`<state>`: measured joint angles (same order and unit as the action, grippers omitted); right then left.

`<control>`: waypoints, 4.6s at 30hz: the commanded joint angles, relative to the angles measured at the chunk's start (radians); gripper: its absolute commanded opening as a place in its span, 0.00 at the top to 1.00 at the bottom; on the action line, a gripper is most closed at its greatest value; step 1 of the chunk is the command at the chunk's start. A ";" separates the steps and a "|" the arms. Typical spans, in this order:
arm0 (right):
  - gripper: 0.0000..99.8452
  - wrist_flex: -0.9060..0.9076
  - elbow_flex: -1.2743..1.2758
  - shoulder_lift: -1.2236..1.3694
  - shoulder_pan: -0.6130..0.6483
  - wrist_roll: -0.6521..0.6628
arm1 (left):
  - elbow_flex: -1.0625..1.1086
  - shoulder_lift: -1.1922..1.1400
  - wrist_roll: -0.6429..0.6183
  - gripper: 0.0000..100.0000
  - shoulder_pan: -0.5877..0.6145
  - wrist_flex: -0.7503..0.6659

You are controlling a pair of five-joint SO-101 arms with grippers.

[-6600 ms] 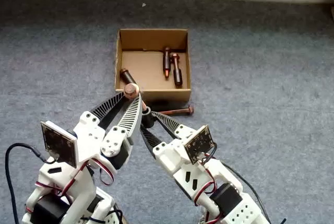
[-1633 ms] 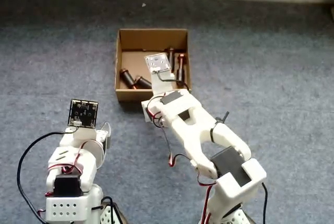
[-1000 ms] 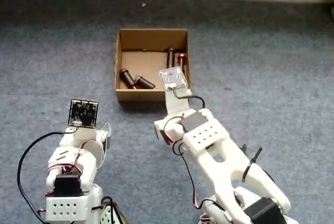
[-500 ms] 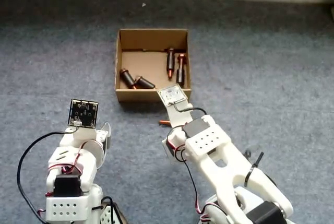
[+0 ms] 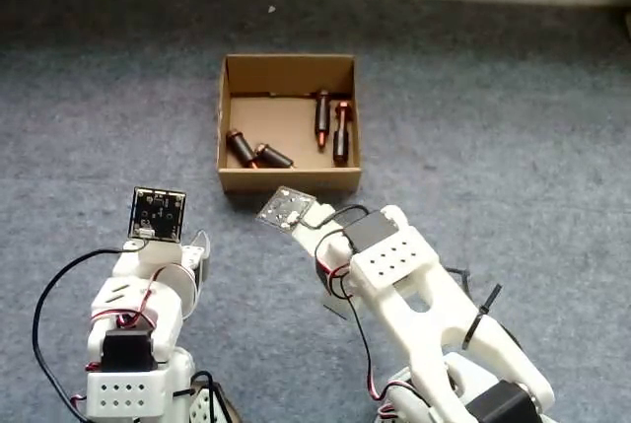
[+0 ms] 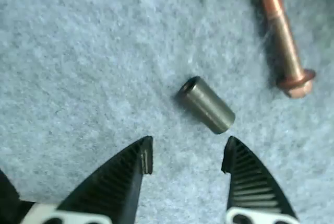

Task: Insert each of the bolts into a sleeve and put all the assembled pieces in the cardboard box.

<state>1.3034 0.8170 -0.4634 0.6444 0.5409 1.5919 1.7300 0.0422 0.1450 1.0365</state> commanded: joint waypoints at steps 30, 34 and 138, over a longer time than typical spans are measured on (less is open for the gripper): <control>0.91 -0.272 -0.016 0.303 -0.012 -0.089 | -0.004 0.010 0.008 0.83 0.010 -0.017; 0.91 -0.272 -0.035 0.312 -0.016 -0.123 | -0.004 0.010 0.008 0.83 0.010 -0.017; 1.00 -0.769 0.291 -0.219 -0.820 -0.859 | -1.549 -2.101 0.499 0.97 -0.753 0.086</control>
<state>0.5562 1.1147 -0.6490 -0.1718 -0.3076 0.1036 -0.4196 0.5378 -0.6084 1.0257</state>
